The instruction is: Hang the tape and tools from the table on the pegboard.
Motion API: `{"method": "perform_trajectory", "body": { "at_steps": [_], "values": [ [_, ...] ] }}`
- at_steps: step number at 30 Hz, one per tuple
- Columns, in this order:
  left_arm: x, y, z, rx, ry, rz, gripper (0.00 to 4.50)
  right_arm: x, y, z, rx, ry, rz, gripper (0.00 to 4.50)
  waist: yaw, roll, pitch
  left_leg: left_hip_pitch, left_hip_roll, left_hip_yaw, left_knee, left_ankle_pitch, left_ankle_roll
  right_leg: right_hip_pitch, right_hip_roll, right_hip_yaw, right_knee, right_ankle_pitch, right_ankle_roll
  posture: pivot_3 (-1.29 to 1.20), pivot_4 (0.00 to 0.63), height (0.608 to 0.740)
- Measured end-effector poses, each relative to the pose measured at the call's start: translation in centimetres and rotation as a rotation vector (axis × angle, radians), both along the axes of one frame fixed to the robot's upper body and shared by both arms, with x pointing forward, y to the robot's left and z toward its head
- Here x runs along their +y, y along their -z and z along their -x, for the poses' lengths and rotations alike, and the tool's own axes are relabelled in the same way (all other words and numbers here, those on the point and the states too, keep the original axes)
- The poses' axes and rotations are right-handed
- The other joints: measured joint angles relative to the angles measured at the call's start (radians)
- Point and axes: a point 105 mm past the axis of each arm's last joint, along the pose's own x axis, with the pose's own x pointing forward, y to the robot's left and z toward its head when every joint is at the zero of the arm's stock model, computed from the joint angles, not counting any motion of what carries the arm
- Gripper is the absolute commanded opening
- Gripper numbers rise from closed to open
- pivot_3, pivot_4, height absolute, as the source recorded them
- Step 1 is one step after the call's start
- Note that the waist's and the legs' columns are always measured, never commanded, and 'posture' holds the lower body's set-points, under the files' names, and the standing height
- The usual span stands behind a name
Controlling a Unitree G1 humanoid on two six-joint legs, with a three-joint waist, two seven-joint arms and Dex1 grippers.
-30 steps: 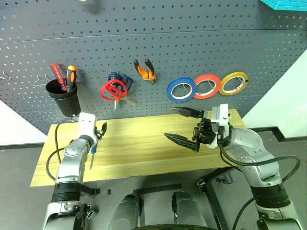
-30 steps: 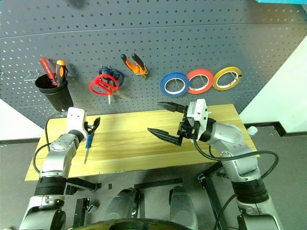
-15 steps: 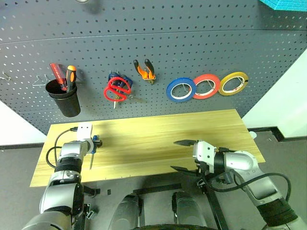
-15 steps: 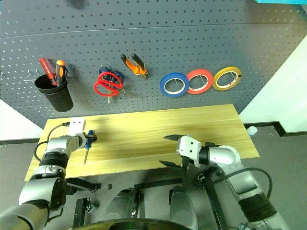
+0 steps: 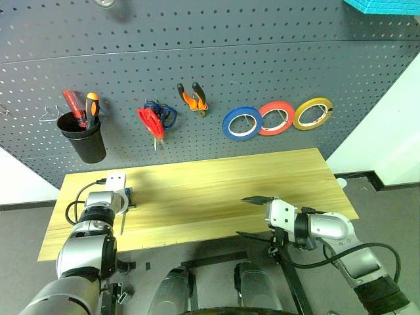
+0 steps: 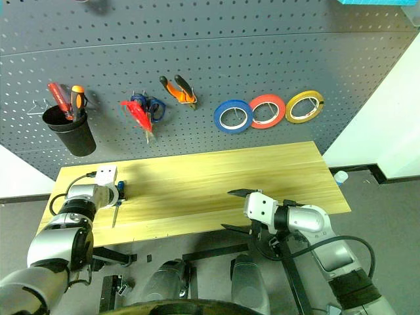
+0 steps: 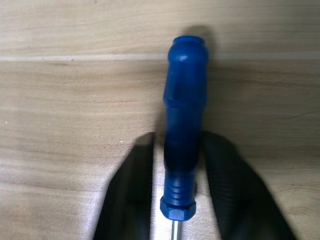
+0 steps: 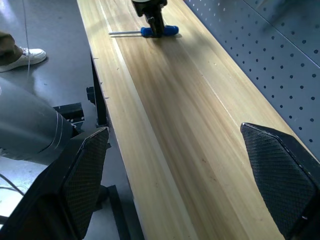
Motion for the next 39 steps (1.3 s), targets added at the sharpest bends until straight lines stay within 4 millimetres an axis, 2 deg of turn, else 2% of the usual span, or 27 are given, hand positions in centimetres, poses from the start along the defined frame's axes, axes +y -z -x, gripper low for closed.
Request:
{"method": "perform_trajectory", "body": {
  "at_steps": [6, 8, 10, 13, 16, 20, 22, 25, 29, 31, 35, 37, 39],
  "values": [
    [-0.1, -0.1, 0.1, -0.053, -0.020, 0.085, 0.51, 0.2, -0.4, -0.5, -0.015, -0.004, -0.004, 4.43, 0.000, 0.000, 0.000, 0.000, 0.000, 0.000, 0.000, 0.000, 0.000, 0.000, 0.000, 0.000, 0.000, 0.000, 0.000, -0.10, 0.125, 0.740],
    [-0.1, -1.0, 0.1, -0.145, 0.028, 0.113, 0.51, 0.3, -0.9, -0.8, -0.026, -0.012, -0.017, 4.43, -0.003, 0.000, 0.000, -0.001, 0.000, 0.000, -0.001, 0.000, 0.000, -0.001, 0.000, 0.001, 0.000, 0.000, 0.000, -0.10, 0.123, 0.740],
    [-0.5, -2.9, 0.7, -0.285, 0.160, 0.112, 0.51, 0.5, -2.2, -1.3, -0.048, -0.018, -0.069, 4.43, -0.008, -0.001, 0.001, -0.002, 0.001, 0.001, -0.002, 0.000, 0.000, -0.002, -0.001, 0.002, -0.001, 0.002, -0.004, -0.09, 0.118, 0.740],
    [-1.5, -6.4, 2.3, -0.482, 0.393, 0.050, 0.51, 1.3, -5.8, -2.1, -0.128, -0.048, -0.181, 4.43, -0.010, 0.000, 0.000, -0.002, 0.001, 0.001, -0.003, 0.000, -0.001, -0.003, -0.001, 0.003, -0.001, 0.002, -0.007, -0.08, 0.111, 0.740],
    [-2.9, -8.9, 3.9, -0.617, 0.550, 0.083, 0.51, 1.8, -8.7, -2.6, -0.187, -0.067, -0.273, 4.43, 0.003, 0.001, 0.000, -0.001, 0.002, 0.001, -0.003, -0.001, -0.002, -0.003, -0.001, 0.002, -0.002, -0.003, -0.009, -0.07, 0.103, 0.740],
    [-3.1, -12.6, 4.8, -0.817, 0.617, 0.149, 0.51, 2.7, -12.5, -3.2, -0.177, -0.082, -0.462, 4.43, 0.013, 0.001, 0.000, -0.003, 0.002, 0.000, -0.001, -0.002, -0.003, -0.003, -0.001, 0.001, -0.002, -0.003, -0.009, -0.06, 0.094, 0.740],
    [-2.9, -15.8, 4.9, -0.956, 0.625, 0.189, 0.51, 2.8, -15.4, -3.4, -0.167, -0.094, -0.598, 4.43, 0.013, 0.001, 0.000, -0.004, 0.002, 0.000, -0.002, -0.001, 0.000, -0.003, -0.002, 0.001, -0.003, -0.003, -0.009, -0.06, 0.092, 0.740],
    [-2.8, -19.4, 5.4, -1.109, 0.645, 0.233, 0.51, 2.6, -17.6, -3.2, -0.139, -0.125, -0.688, 4.43, 0.014, 0.001, 0.000, -0.005, 0.001, 0.001, -0.002, -0.001, 0.001, -0.004, -0.002, 0.001, -0.003, -0.001, -0.012, -0.05, 0.085, 0.740],
    [-2.8, -23.6, 5.5, -1.276, 0.640, 0.267, 0.51, 2.6, -17.8, -3.0, -0.091, -0.144, -0.714, 4.43, 0.016, 0.001, 0.000, -0.008, 0.001, 0.001, -0.002, -0.001, 0.002, -0.008, -0.001, 0.001, -0.002, 0.000, -0.010, -0.04, 0.079, 0.740],
    [-2.5, -27.0, 4.9, -1.403, 0.602, 0.233, 0.51, 2.7, -17.8, -2.9, -0.085, -0.156, -0.713, 4.43, 0.026, 0.001, 0.000, -0.009, 0.001, 0.001, 0.000, -0.001, 0.002, -0.009, 0.001, 0.001, -0.001, 0.002, -0.009, -0.04, 0.078, 0.740],
    [-0.5, -33.7, 4.7, -1.664, 0.481, 0.088, 0.51, 2.8, -17.5, -2.6, -0.075, -0.183, -0.702, 4.43, 0.030, 0.001, -0.001, -0.007, 0.001, 0.003, 0.001, -0.001, 0.002, -0.007, 0.001, 0.002, -0.001, 0.002, -0.009, -0.04, 0.072, 0.740],
    [0.3, -35.5, 4.2, -1.696, 0.453, 0.003, 0.51, 2.8, -17.2, -2.6, -0.068, -0.187, -0.690, 4.43, 0.029, 0.001, -0.001, -0.007, 0.001, 0.003, 0.000, -0.001, 0.002, -0.007, 0.001, 0.002, -0.001, 0.002, -0.009, -0.04, 0.069, 0.740],
    [0.8, -36.3, 3.5, -1.686, 0.442, -0.084, 0.51, 2.9, -16.6, -2.6, -0.055, -0.179, -0.675, 4.43, 0.028, 0.001, -0.001, -0.007, 0.001, 0.004, -0.001, -0.001, 0.002, -0.007, 0.001, 0.002, -0.002, 0.003, -0.008, -0.05, 0.065, 0.740]
  ]
}}
